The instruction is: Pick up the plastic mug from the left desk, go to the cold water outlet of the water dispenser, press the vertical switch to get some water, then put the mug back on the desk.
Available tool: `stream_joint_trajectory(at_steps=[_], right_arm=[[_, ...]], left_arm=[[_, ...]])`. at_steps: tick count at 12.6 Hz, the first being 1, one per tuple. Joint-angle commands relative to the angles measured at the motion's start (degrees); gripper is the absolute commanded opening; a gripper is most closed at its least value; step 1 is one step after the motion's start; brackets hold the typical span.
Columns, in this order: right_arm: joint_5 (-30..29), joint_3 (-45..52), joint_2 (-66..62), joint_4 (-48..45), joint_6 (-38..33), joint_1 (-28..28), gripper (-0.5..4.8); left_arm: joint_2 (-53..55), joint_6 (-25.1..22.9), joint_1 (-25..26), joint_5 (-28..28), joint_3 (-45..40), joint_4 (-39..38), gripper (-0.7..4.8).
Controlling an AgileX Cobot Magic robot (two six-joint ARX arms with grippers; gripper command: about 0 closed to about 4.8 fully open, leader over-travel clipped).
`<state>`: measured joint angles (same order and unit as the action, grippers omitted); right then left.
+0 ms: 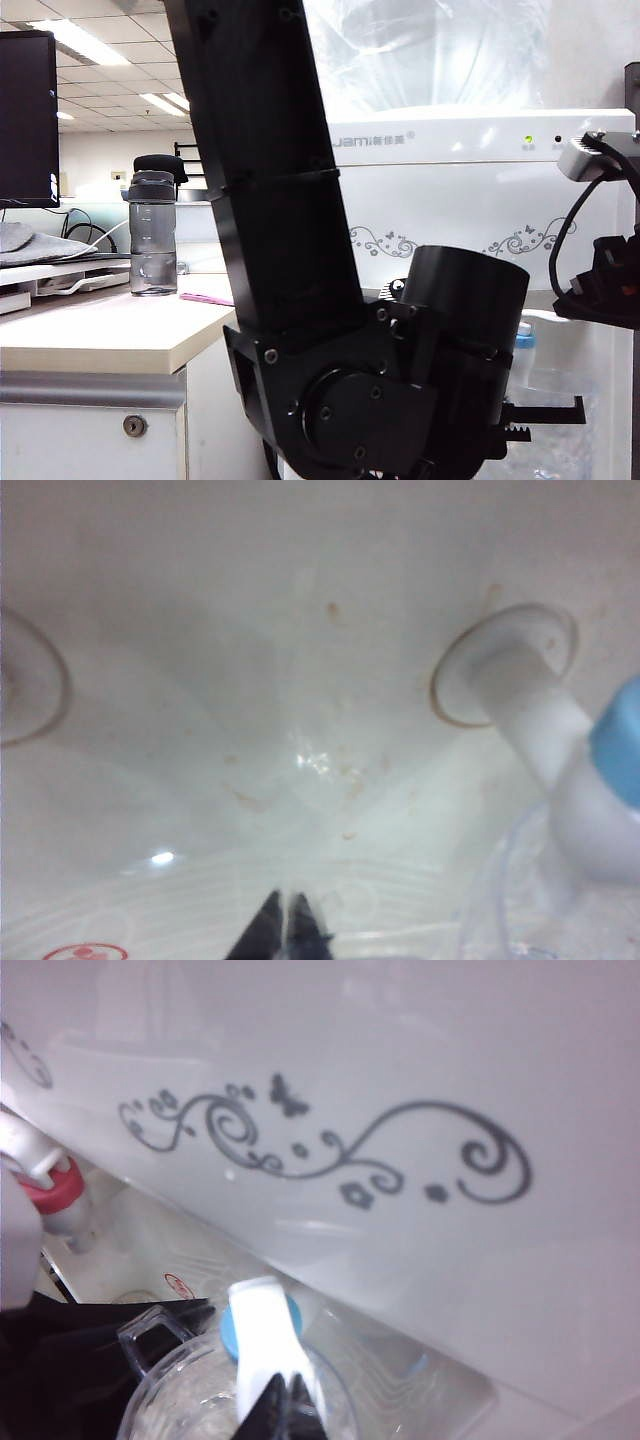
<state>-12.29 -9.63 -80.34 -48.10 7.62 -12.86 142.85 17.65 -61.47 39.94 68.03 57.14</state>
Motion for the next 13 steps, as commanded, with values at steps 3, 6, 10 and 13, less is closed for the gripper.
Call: stream_joint_trajectory(at_steps=[3,6,10,13], right_arm=[[-0.98,0.02,-0.24,3.1,0.13,-0.07,-0.01],[-0.98,0.04,-0.24,5.18,0.13,-0.07,-0.01],[-0.94,0.02,-0.24,5.92,0.13,-0.07,-0.01],[-0.94,0.04,-0.24,6.64,0.13,-0.07,-0.01]], left_arm=[[-0.28,0.35,-0.11,0.35,0.35,1.86,-0.05],[-0.28,0.37,-0.11,0.35,0.35,1.86,-0.05],[-0.28,0.37,-0.11,0.35,0.39,1.86,-0.05],[-0.28,0.37,-0.11,0.35,0.48,1.84,-0.05]])
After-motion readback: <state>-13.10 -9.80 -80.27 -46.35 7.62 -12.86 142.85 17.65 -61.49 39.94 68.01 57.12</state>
